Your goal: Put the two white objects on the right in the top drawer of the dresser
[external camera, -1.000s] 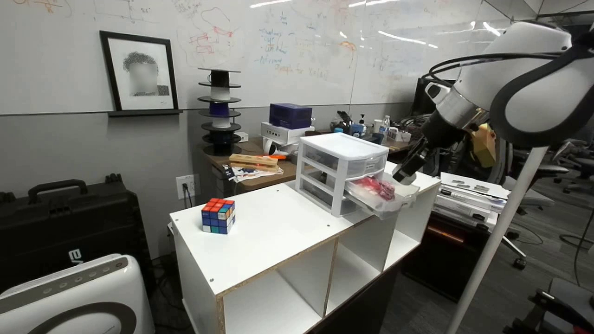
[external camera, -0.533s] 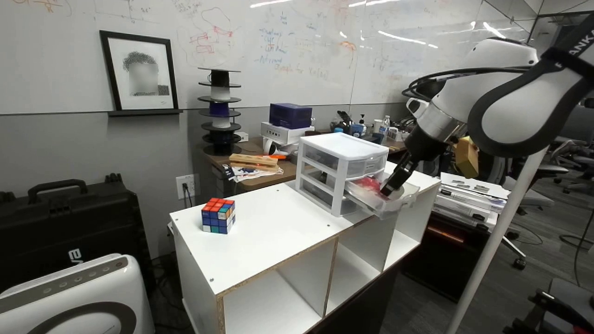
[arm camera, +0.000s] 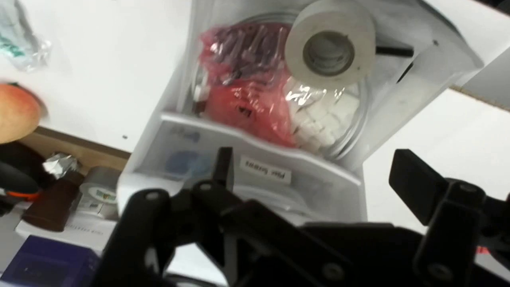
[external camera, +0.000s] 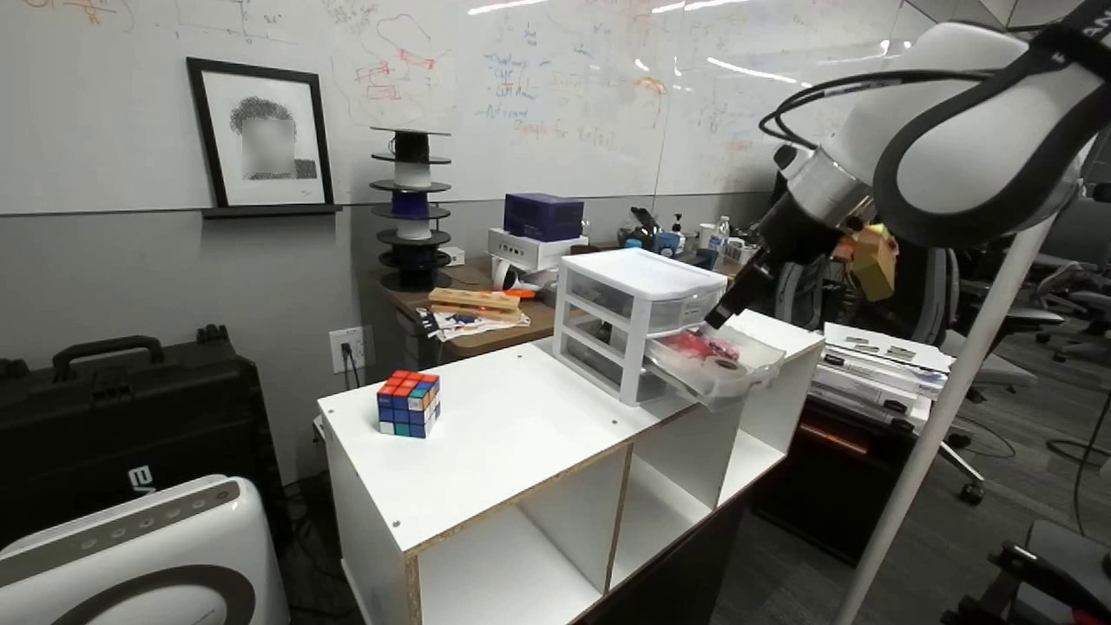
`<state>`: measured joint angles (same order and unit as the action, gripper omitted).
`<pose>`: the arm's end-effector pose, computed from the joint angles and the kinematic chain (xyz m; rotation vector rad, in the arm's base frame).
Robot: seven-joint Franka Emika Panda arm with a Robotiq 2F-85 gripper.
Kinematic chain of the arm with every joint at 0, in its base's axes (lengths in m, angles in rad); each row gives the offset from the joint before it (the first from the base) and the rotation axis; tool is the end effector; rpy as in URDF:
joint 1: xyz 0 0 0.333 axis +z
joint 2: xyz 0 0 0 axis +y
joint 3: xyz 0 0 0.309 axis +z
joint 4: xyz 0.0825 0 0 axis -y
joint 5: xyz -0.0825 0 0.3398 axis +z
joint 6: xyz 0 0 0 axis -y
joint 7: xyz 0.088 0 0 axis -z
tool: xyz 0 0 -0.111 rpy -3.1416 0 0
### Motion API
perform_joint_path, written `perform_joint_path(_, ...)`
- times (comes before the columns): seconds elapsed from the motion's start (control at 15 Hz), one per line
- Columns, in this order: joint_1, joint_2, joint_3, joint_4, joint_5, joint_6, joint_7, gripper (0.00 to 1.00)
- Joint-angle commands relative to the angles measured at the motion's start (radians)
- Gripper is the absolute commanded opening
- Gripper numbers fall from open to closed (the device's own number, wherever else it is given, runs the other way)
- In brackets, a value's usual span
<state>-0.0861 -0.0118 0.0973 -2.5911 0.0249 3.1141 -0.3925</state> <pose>0.4621 0.0031 0.3488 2.8897 0.5547 0.7931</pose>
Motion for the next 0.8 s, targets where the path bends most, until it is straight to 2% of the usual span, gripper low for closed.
perform_joint_path(0.0,0.008,-0.195,-0.032,-0.03,0.085,-0.074,-0.093,1.0)
perform_joint_path(0.07,0.036,-0.238,-0.064,-0.018,0.133,-0.142,-0.137,0.99)
perform_joint_path(0.2,0.043,-0.284,-0.151,0.036,0.191,-0.329,-0.229,1.0)
perform_joint_path(0.27,0.042,-0.272,-0.2,0.072,0.206,-0.417,-0.277,1.0)
perform_joint_path(0.33,0.069,-0.264,-0.283,0.114,0.172,-0.507,-0.29,1.0)
perform_joint_path(0.6,0.008,-0.166,-0.394,0.364,0.158,-0.855,-0.353,1.0)
perform_joint_path(0.73,-0.016,-0.105,-0.413,0.479,0.165,-0.956,-0.353,1.0)
